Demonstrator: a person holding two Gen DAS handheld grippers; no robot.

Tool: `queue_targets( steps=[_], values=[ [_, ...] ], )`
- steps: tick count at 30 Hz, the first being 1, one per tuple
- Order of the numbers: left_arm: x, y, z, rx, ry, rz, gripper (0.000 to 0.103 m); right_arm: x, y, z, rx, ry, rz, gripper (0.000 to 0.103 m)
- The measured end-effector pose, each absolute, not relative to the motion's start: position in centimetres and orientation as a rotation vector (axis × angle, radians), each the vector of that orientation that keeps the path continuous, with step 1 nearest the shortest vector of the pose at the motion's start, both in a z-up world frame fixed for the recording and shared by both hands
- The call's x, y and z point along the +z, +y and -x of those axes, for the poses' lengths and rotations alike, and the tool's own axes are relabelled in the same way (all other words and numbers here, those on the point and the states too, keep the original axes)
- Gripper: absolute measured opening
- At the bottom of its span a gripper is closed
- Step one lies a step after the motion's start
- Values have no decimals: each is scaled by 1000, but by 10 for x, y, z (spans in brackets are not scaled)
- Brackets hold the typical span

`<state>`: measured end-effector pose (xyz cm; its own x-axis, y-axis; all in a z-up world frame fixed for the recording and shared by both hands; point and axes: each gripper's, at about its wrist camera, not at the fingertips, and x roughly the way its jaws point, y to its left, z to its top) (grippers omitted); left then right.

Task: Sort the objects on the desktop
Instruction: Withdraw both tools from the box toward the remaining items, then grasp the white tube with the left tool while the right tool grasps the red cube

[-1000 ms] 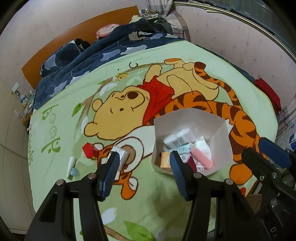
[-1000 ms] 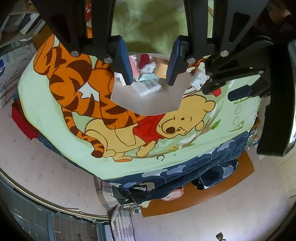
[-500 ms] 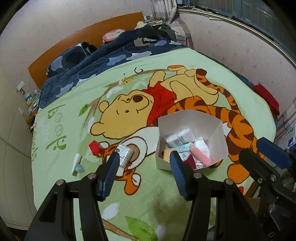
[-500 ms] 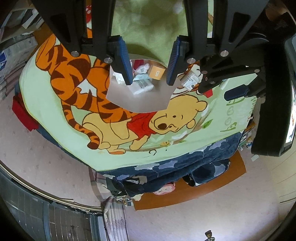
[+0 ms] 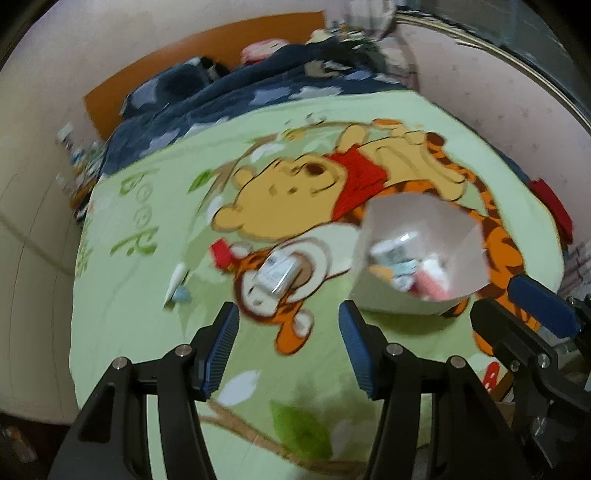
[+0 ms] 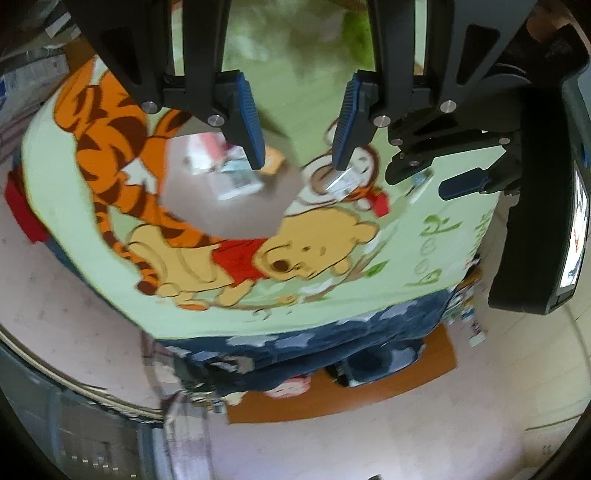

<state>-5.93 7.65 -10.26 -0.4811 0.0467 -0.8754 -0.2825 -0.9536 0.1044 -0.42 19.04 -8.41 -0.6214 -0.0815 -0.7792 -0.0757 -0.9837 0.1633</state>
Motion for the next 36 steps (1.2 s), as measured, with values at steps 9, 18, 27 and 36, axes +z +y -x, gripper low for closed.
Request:
queue_targets(
  steps=[9, 18, 27, 36],
  values=[
    [-190, -51, 52, 2595, 207, 1861, 63, -160, 94, 37, -2514, -152, -1412, 43],
    [-267, -120, 112, 2674, 223, 1880, 63, -216, 49, 101, -2518, -78, -1362, 43],
    [-335, -143, 211, 2712, 293, 1794, 63, -271, 33, 176, -2587, 24, -1307, 43],
    [-381, -139, 272, 2681, 337, 1756, 66, -318, 13, 247, -2589, 118, -1315, 44]
  ],
)
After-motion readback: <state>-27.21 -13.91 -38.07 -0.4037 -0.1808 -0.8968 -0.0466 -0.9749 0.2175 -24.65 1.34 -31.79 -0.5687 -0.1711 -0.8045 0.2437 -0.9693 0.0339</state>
